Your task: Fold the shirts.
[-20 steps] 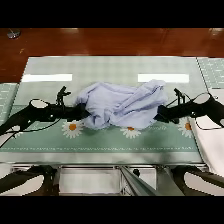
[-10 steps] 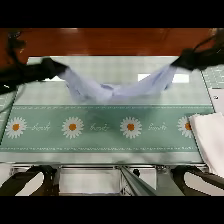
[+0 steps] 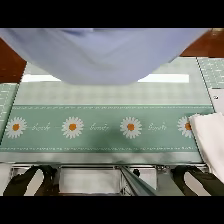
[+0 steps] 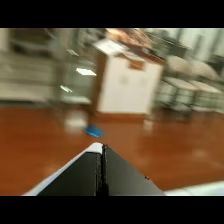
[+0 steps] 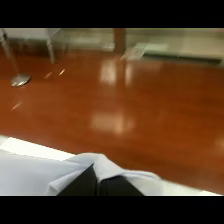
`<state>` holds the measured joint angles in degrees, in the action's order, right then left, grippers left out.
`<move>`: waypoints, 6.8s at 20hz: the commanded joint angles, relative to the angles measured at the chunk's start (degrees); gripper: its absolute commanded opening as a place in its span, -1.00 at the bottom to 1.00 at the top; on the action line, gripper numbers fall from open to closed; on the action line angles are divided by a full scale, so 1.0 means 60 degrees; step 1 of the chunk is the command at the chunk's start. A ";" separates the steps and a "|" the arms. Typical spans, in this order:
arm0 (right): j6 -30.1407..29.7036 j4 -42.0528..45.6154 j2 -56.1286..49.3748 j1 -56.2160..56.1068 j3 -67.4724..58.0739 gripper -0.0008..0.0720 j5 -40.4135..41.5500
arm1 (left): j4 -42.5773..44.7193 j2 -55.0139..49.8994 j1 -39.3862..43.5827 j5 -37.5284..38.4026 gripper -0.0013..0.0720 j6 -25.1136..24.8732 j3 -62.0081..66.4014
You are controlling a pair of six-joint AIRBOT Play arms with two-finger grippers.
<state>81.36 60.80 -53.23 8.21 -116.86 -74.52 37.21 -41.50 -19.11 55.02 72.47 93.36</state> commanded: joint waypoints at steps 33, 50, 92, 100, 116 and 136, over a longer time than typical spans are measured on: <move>0.0066 -0.1963 -0.5865 -0.0015 0.4776 -0.92 0.3898 | 0.3676 -0.6524 0.3180 -0.3468 -0.90 0.2412 -0.1621; -0.0295 -0.0616 -0.2871 0.2681 0.9643 0.72 0.1107 | 0.4943 -0.3850 -0.0393 0.3818 0.94 0.1716 -0.7577; -0.0535 -0.1202 -0.3078 0.3056 1.3544 0.73 0.2601 | -0.0710 -0.1705 0.1643 0.0004 -0.90 -0.0324 -1.2225; -0.1249 -0.1228 -0.3268 0.1497 0.9752 -0.92 0.1082 | -0.0710 -0.1610 0.1563 0.0390 -0.91 -0.0328 -0.9369; 0.0448 0.0965 0.0452 0.0699 -0.1213 -0.92 -0.1698 | 0.5625 0.0025 0.1563 0.2641 -0.91 0.1413 0.3705; -0.0120 0.0186 0.0572 0.0568 0.8448 -0.92 0.1220 | 0.5679 -0.1104 0.2200 -0.0208 -0.90 0.2229 -0.5220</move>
<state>83.00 62.83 -44.95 12.19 -77.54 -79.02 75.48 -40.23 -5.93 62.76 85.36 69.01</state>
